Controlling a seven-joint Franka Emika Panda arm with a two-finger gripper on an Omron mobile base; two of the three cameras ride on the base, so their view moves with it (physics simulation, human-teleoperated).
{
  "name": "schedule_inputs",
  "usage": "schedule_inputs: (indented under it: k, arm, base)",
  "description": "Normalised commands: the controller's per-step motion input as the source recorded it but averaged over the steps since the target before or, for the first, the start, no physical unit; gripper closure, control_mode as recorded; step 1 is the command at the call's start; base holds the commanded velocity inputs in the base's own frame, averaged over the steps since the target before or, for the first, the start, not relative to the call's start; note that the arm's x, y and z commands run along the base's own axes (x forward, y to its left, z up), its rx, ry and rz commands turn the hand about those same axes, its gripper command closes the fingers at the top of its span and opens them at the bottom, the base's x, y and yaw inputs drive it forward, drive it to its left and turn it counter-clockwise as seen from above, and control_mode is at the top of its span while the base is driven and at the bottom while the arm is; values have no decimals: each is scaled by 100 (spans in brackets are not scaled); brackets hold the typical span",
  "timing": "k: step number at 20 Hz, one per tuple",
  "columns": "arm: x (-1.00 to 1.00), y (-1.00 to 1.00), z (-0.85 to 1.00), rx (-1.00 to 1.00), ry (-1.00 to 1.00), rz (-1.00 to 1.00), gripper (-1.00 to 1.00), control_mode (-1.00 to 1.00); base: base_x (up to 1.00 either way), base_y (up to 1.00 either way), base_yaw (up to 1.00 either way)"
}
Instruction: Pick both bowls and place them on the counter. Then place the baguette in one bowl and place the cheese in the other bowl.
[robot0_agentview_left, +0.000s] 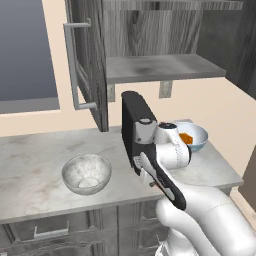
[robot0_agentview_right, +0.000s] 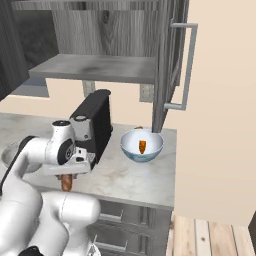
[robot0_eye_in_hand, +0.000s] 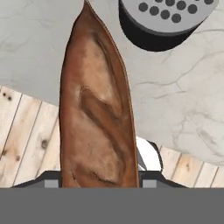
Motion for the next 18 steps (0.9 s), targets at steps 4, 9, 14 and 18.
schedule_inputs:
  k: [4,9,14,18]
  arm:
    - [-14,66,0,0,-2,11,100,-100]
    - [-17,32,7,1,-13,15,100,-100]
    - [14,49,41,0,0,10,100,-100]
    - [24,45,38,2,0,11,100,-100]
  base:
    - [0,0,0]
    - [0,0,0]
    - [0,0,0]
    - [0,0,0]
